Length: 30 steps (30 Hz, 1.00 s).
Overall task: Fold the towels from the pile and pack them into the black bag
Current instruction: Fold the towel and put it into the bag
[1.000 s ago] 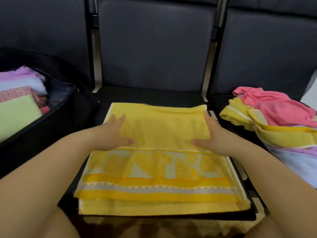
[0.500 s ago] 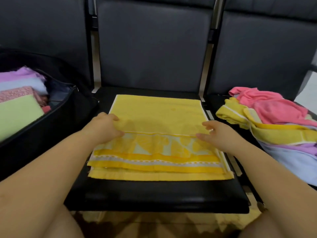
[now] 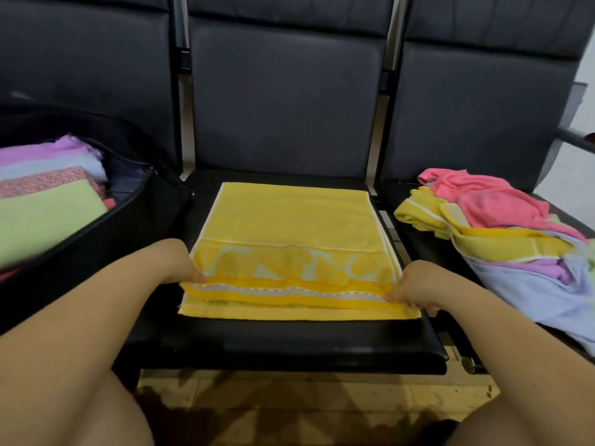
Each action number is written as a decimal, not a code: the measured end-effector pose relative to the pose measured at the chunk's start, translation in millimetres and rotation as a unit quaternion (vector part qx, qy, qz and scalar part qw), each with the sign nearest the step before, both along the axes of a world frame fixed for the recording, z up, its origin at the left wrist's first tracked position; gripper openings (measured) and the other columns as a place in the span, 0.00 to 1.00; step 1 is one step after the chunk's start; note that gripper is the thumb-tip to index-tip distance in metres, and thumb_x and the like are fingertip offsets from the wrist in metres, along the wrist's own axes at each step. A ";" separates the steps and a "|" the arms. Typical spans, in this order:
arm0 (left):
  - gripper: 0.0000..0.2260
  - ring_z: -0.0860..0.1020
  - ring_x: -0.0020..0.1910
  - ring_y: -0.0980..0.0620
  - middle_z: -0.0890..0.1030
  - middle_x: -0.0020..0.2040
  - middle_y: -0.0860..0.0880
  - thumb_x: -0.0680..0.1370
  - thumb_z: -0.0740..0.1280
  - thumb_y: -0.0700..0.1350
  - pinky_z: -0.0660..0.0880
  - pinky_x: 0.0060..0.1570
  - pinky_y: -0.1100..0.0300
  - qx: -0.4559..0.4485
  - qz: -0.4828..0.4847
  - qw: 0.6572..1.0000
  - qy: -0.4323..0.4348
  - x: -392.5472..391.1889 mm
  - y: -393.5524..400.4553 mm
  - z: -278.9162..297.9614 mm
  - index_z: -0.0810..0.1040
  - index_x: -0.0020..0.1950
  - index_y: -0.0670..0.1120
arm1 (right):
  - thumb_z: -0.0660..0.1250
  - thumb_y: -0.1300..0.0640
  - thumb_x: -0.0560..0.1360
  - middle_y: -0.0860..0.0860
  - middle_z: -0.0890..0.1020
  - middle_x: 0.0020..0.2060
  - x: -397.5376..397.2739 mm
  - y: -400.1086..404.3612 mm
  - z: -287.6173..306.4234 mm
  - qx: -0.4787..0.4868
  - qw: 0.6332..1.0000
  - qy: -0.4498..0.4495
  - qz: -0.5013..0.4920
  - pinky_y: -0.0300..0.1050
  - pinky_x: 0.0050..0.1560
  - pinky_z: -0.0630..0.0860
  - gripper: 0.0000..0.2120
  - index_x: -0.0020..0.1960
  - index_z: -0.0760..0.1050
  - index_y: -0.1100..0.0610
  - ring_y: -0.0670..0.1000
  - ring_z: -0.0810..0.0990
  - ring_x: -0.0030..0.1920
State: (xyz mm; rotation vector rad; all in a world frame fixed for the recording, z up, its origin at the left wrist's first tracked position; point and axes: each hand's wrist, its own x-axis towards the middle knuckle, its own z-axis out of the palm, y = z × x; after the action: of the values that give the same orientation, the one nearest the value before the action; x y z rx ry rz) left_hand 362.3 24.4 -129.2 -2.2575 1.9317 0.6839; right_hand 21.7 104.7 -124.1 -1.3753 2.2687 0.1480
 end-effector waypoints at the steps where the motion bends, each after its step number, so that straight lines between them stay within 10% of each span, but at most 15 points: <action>1: 0.16 0.70 0.31 0.51 0.72 0.32 0.46 0.72 0.74 0.51 0.66 0.29 0.61 -0.002 0.001 1.000 0.007 -0.7 3.4 0.4 0.78 0.46 0.38 | 0.72 0.51 0.73 0.53 0.73 0.29 0.6 0.0 -0.4 -0.014 1.000 -0.021 -0.003 0.41 0.29 0.70 0.18 0.34 0.68 0.59 0.49 0.72 0.28; 10: 0.11 0.72 0.26 0.51 0.77 0.28 0.45 0.77 0.69 0.43 0.67 0.26 0.62 -0.047 0.080 0.971 0.219 15.5 16.6 3.7 0.80 0.41 0.36 | 0.68 0.71 0.73 0.56 0.74 0.34 -2.3 15.7 -1.8 -0.129 0.909 -0.354 -0.180 0.38 0.26 0.74 0.09 0.47 0.73 0.60 0.49 0.73 0.30; 16: 0.05 0.70 0.24 0.60 0.73 0.32 0.51 0.77 0.68 0.45 0.65 0.18 0.70 -0.062 0.202 0.803 0.557 22.3 21.9 19.6 0.78 0.43 0.45 | 0.65 0.66 0.76 0.53 0.79 0.37 -17.3 27.1 23.2 -0.268 0.748 -0.565 -0.222 0.34 0.30 0.78 0.03 0.49 0.76 0.62 0.48 0.76 0.37; 23: 0.10 0.72 0.25 0.56 0.77 0.29 0.47 0.74 0.72 0.45 0.68 0.24 0.67 0.124 0.036 0.952 0.278 33.8 36.3 -5.6 0.77 0.39 0.41 | 0.73 0.61 0.72 0.55 0.77 0.31 -24.9 38.8 0.9 -0.051 0.946 -0.288 -0.143 0.42 0.34 0.78 0.09 0.41 0.74 0.62 0.50 0.75 0.32; 30: 0.17 0.72 0.23 0.54 0.77 0.28 0.48 0.73 0.72 0.54 0.68 0.25 0.64 0.101 0.003 0.991 0.087 12.8 45.2 -1.3 0.75 0.42 0.40 | 0.75 0.57 0.71 0.55 0.74 0.37 -18.9 30.9 -4.3 -0.036 0.975 -0.175 -0.130 0.40 0.30 0.72 0.14 0.41 0.71 0.62 0.50 0.74 0.36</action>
State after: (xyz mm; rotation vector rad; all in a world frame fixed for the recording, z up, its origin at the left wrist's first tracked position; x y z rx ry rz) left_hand 375.1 69.6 -130.5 -2.1448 1.8308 1.0570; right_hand 2.9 135.6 -128.4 -1.0291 2.1409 -0.2454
